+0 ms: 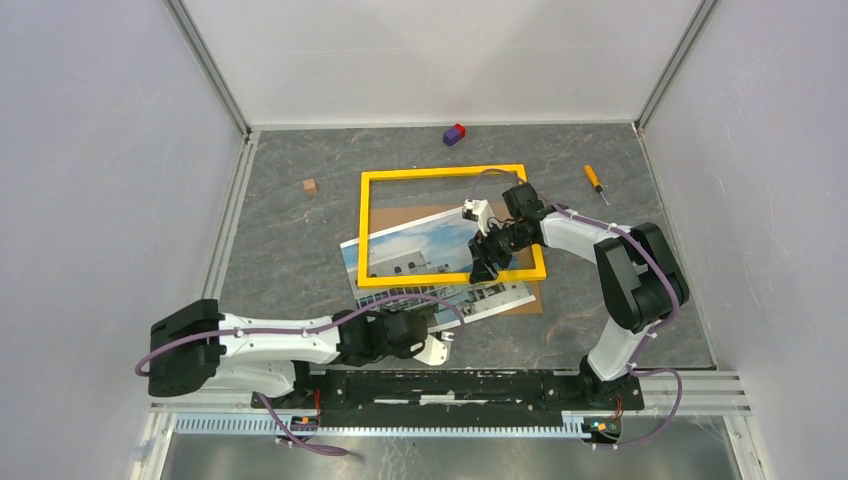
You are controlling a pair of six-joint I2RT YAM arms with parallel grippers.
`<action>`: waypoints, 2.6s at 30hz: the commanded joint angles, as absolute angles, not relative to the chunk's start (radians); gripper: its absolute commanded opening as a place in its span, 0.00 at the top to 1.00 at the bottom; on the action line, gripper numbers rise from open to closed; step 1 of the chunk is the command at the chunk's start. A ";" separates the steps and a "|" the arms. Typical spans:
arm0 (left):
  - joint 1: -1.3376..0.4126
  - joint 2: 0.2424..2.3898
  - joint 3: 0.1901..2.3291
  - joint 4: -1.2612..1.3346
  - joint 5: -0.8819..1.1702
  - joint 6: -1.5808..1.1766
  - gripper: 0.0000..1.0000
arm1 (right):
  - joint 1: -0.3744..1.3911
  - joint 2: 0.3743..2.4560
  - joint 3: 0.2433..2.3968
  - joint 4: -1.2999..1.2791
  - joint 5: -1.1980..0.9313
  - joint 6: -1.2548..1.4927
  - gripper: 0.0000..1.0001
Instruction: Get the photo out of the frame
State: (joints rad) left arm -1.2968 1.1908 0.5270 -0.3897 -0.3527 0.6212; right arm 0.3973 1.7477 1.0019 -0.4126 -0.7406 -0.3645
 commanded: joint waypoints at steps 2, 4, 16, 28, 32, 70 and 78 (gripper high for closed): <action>-1.324 1.215 0.562 -0.289 -0.484 0.579 0.44 | 0.398 1.743 1.004 -0.391 -0.752 -0.368 0.31; -1.340 1.228 0.577 -0.323 -0.438 0.561 0.44 | 0.397 1.743 1.004 -0.391 -0.752 -0.367 0.31; -1.363 1.380 0.680 -0.329 -0.562 0.544 0.46 | 0.395 1.737 1.008 -0.393 -0.769 -0.365 0.32; -1.276 1.218 0.805 -0.679 -0.159 0.578 0.98 | 0.348 1.660 1.040 -0.419 -0.820 -0.362 0.30; -1.267 1.070 0.858 -0.812 0.024 0.677 0.98 | 0.307 1.638 1.089 -0.455 -0.851 -0.368 0.29; -0.623 1.694 2.110 -0.628 -0.058 0.757 0.98 | -0.122 1.528 1.112 -0.332 -1.038 -0.213 0.26; -0.634 1.640 1.860 -0.658 0.211 0.867 0.98 | -0.154 1.529 1.102 -0.299 -1.013 -0.177 0.26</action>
State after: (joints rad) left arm -0.6205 1.7065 2.0037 -0.6651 0.0326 0.7502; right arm -0.1349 1.5558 1.1137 -0.3492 -1.0115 -0.2047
